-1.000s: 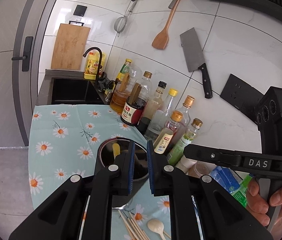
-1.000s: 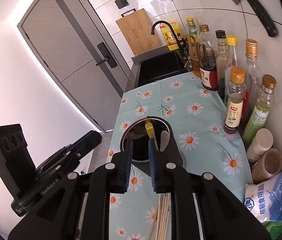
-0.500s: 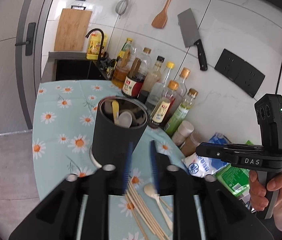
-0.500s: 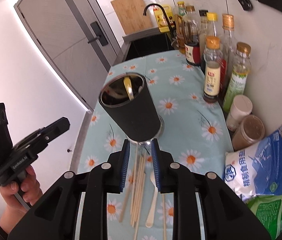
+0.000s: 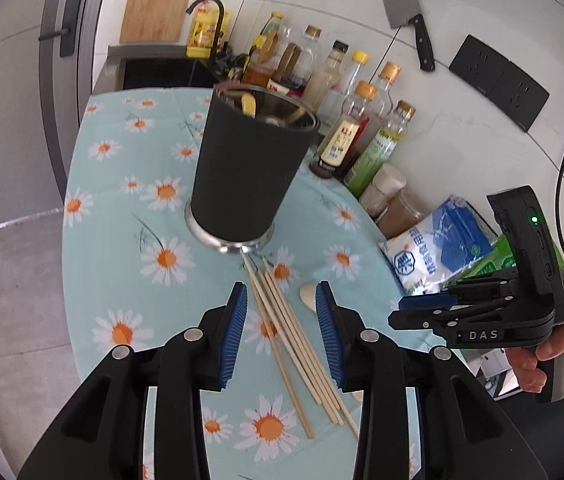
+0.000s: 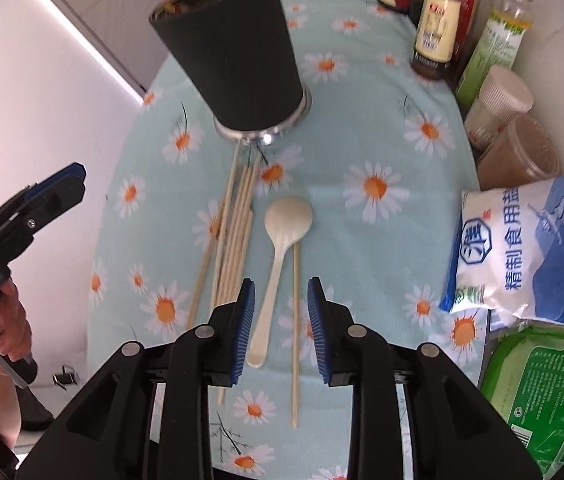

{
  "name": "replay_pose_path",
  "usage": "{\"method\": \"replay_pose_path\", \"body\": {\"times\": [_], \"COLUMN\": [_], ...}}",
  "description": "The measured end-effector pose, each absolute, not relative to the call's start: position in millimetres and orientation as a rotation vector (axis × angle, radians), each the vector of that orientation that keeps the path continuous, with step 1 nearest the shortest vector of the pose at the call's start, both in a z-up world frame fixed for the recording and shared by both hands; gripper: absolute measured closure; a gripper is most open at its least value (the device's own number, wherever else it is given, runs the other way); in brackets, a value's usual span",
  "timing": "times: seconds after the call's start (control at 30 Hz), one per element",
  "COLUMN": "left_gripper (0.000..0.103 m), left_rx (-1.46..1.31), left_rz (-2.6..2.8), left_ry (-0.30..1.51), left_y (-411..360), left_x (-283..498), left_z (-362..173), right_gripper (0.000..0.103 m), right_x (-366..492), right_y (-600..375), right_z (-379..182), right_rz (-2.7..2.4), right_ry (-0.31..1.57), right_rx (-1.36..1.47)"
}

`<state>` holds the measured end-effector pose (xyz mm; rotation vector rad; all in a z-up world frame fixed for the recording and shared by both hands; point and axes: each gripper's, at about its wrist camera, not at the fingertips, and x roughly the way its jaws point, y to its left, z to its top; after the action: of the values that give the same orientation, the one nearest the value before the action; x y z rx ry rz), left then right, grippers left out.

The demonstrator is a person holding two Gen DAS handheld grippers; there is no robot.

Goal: Organize utensils
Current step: 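Lower the right tool onto a single wooden chopstick and close on it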

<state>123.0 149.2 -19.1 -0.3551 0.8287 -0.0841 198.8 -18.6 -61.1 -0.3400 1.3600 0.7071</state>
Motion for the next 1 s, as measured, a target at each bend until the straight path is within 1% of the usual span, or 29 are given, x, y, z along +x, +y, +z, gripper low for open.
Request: {"method": "replay_pose_path", "body": {"times": [0.23,0.5,0.6,0.87,1.0], "left_gripper": [0.069,0.069,0.069,0.069,0.069], "left_rx": [-0.392,-0.402,-0.406,-0.384,-0.380], "left_rz": [-0.102,-0.128,-0.119,-0.097,-0.077], "left_ry": [0.925,1.026,1.052,1.100,1.122], "left_y": [141,130,131,129,129], "left_x": [113,101,100,103,108], "left_z": [-50,-81,-88,-96,-99], "right_gripper": [0.074,0.075,0.084,0.089,0.097], "right_x": [198,203,203,204,198], "right_y": [-13,-3,1,14,17], "right_z": [-95,-117,-122,-141,-148], "right_rz": [0.670,0.632,0.620,0.610,0.598], "right_ry": [1.489,1.554,1.567,1.574,1.546], "right_rx": [-0.420,-0.487,-0.509,-0.552,-0.601]}}
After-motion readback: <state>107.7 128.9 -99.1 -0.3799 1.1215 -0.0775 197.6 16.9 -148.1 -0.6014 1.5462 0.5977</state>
